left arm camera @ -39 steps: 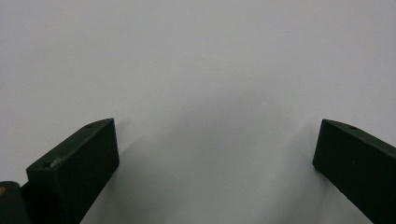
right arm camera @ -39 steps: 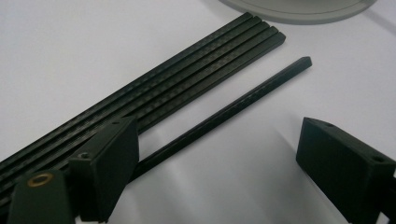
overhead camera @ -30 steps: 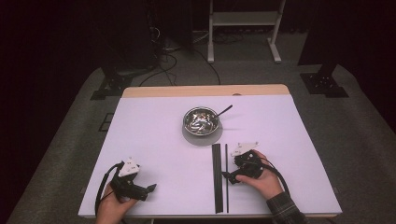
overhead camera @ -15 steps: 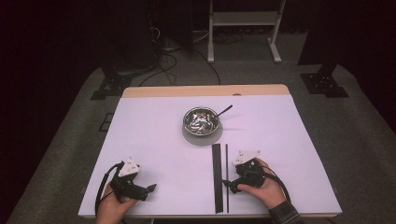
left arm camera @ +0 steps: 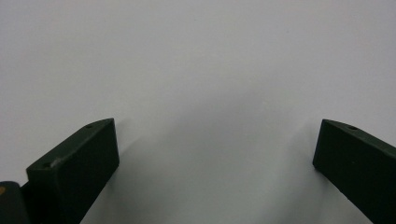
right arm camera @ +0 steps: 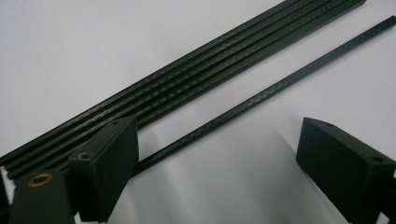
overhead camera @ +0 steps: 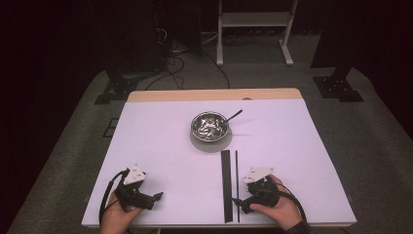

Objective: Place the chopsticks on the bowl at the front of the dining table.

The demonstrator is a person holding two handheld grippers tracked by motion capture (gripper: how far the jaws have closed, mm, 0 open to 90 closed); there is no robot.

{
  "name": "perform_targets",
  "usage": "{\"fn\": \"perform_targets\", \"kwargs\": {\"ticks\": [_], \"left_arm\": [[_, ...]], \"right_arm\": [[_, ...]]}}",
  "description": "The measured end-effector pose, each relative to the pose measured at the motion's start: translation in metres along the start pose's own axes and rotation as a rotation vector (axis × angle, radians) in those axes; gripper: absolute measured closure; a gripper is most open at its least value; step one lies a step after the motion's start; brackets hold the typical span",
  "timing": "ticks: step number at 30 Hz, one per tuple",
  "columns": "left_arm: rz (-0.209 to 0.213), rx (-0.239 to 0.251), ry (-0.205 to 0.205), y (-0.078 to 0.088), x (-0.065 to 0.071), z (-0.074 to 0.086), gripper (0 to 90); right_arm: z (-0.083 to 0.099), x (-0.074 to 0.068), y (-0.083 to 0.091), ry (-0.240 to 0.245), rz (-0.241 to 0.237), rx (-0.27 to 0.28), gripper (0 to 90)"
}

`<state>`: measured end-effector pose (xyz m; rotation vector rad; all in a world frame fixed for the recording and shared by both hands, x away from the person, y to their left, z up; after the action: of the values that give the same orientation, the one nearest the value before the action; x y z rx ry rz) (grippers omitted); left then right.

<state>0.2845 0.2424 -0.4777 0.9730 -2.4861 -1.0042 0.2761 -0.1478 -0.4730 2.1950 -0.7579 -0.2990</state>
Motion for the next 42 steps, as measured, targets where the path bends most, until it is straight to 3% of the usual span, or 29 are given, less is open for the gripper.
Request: {"fn": "perform_targets", "kwargs": {"ticks": [9,17,42], "left_arm": [[0.000,0.000,0.000,0.000,0.000,0.000,0.0],[0.000,0.000,0.000,0.000,0.000,0.000,0.0],[0.000,0.000,0.000,0.000,0.000,0.000,0.0]], "right_arm": [[0.009,-0.010,0.009,0.000,-0.011,-0.004,12.0],[0.017,-0.010,0.016,-0.004,-0.004,-0.008,12.0],[0.034,0.010,0.031,-0.040,0.047,-0.021,12.1]]}}
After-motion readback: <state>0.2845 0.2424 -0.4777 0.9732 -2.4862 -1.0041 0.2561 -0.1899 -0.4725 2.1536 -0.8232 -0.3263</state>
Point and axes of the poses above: each handheld gripper's, and its own axes: y roughly backward along the jaws, z roughly out of its underside, x roughly to its right, the point moved 2 cm from there along -y, roughly forward along the jaws, and after that the axes turned 3 degrees about z, right-handed, at the moved point
